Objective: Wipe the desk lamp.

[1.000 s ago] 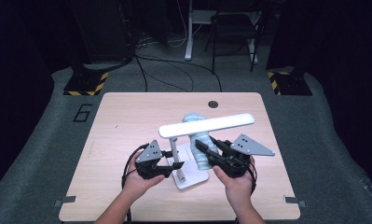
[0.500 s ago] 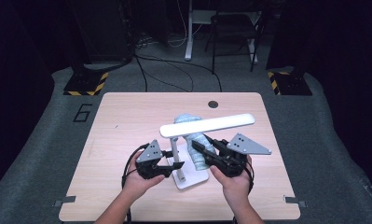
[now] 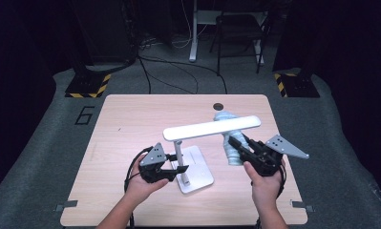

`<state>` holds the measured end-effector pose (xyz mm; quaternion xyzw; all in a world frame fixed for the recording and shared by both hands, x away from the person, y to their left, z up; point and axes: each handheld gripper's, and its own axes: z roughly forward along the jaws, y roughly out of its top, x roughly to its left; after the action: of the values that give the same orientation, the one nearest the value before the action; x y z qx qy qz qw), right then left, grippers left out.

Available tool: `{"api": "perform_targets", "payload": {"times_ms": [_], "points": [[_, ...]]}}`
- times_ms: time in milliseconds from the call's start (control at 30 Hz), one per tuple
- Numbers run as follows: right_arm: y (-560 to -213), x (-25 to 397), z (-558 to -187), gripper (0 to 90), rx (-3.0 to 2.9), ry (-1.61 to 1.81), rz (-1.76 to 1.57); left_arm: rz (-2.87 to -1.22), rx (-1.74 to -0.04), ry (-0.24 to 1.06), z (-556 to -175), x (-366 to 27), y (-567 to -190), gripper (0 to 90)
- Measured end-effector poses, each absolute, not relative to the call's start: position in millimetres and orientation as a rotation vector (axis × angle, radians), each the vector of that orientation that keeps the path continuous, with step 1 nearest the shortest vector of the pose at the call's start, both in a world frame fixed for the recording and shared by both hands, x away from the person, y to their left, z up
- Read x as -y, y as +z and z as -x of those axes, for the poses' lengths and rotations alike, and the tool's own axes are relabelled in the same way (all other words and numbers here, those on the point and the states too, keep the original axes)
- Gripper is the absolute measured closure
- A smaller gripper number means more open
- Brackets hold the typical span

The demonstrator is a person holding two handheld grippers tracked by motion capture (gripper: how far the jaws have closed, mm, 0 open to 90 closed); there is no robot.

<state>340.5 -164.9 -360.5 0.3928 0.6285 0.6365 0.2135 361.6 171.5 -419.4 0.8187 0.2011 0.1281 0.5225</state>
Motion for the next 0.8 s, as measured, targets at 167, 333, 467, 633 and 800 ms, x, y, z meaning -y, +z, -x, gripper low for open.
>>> {"api": "perform_targets", "payload": {"times_ms": [167,333,467,633,800], "points": [[-366,194,-346,66.0,-1.657,1.729,-1.183,-1.964,-0.477,0.31,-362,-172,-419,52.7],[-369,213,-350,66.0,-1.605,1.678,-1.229,-1.963,-0.48,0.303,-362,-172,-419,52.7],[-371,220,-353,66.1,-1.571,1.671,-1.258,-1.958,-0.486,0.296,-361,-171,-419,52.7],[-369,212,-349,66.0,-1.575,1.663,-1.227,-1.968,-0.487,0.295,-362,-172,-419,52.7],[-365,201,-346,65.9,-1.603,1.678,-1.19,-1.964,-0.497,0.309,-362,-171,-419,52.7]]}}
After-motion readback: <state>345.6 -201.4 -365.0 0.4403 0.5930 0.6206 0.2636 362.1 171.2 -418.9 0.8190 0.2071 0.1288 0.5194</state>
